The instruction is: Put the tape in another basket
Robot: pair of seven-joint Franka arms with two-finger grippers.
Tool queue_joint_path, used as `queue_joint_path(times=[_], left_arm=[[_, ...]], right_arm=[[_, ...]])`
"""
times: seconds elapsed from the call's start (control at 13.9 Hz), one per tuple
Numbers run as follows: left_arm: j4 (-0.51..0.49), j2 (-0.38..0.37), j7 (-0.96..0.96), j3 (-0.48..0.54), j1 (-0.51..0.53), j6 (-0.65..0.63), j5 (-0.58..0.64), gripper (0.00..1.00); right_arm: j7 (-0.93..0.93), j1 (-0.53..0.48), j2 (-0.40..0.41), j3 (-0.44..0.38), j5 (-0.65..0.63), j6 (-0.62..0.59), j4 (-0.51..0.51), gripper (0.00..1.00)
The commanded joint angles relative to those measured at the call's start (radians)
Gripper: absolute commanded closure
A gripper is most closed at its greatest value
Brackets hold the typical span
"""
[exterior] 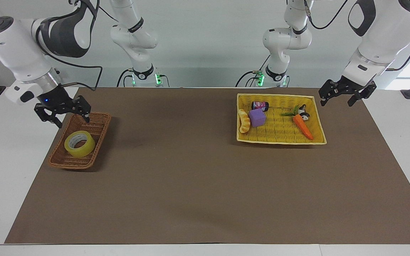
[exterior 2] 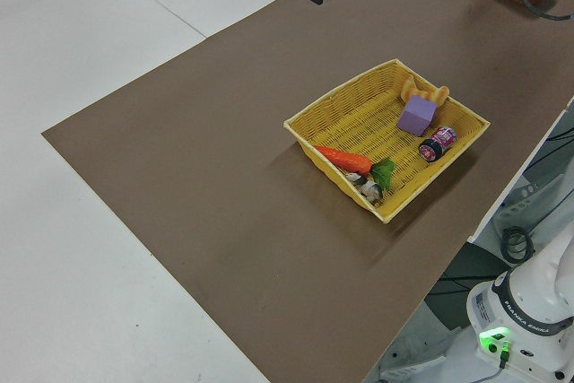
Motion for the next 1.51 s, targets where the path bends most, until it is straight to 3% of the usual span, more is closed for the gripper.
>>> queue_joint_path(times=[0.0,0.72,1.0,1.15,1.43], left_arm=[[0.002,-0.012,0.014,0.018,-0.014,-0.019,0.003,0.00],[0.004,-0.022,0.009,0.007,-0.026,0.028,0.001,0.00],[0.002,-0.034,0.000,0.008,-0.025,0.028,-0.010,0.00],[0.004,-0.034,0.001,0.008,-0.026,0.027,-0.013,0.00],[0.004,-0.034,0.001,0.024,-0.002,0.022,-0.011,0.00]], right_arm=[[0.100,0.057,-0.046,-0.002,-0.056,-0.031,-0.016,0.00],[0.528,0.265,-0.128,0.000,-0.061,-0.151,-0.010,0.00],[0.573,0.256,-0.128,-0.002,-0.055,-0.282,0.138,0.00],[0.568,0.236,-0.126,-0.042,-0.055,-0.353,0.203,0.00],[0.550,0.197,-0.152,-0.092,-0.037,-0.379,0.182,0.00]])
